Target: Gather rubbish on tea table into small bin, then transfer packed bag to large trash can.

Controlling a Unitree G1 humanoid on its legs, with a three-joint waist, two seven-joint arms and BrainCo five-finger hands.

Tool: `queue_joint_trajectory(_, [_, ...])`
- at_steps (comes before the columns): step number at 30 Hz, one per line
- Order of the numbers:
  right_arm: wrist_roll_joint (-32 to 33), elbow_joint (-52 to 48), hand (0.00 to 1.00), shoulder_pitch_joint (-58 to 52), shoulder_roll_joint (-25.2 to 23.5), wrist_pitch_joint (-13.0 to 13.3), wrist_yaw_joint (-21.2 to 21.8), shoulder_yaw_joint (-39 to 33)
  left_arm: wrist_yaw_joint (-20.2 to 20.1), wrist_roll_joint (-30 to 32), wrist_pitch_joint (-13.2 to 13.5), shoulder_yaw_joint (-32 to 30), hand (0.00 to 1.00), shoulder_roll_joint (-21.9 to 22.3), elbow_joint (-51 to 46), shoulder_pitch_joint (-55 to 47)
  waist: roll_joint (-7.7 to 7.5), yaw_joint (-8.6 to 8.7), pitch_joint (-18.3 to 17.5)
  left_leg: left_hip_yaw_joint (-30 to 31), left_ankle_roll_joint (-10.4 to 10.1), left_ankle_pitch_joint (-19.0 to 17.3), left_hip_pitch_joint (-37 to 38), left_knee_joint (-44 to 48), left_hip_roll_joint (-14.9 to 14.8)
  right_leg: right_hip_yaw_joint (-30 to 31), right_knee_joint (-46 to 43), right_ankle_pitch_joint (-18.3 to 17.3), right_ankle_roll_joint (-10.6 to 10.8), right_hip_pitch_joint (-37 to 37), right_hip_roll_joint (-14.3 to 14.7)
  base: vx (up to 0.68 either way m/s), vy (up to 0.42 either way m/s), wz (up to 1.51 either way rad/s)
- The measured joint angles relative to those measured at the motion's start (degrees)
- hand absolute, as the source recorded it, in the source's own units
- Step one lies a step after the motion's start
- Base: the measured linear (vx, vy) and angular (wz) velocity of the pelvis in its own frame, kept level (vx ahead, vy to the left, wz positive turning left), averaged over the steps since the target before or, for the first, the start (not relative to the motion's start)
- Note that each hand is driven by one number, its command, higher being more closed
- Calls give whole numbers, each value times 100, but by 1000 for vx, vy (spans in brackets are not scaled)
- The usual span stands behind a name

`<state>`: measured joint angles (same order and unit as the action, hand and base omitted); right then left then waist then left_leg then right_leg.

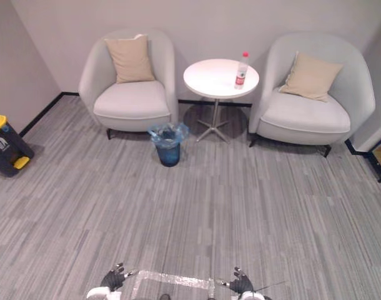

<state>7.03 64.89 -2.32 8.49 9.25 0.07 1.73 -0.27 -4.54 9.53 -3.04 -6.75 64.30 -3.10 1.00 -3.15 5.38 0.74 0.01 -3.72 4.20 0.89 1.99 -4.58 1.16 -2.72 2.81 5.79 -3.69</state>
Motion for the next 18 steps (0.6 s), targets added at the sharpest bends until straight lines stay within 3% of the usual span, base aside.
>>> queue_joint_trajectory(18, [-30, 131, 0, -7, -149, -94, 40, -135, -11, 108, -34, 19, 0, -48, 69, -67, -48, -17, -117, -133, 2, -4, 14, -20, -7, 140, -53, -3, 9, -76, -6, -5, 0, -3])
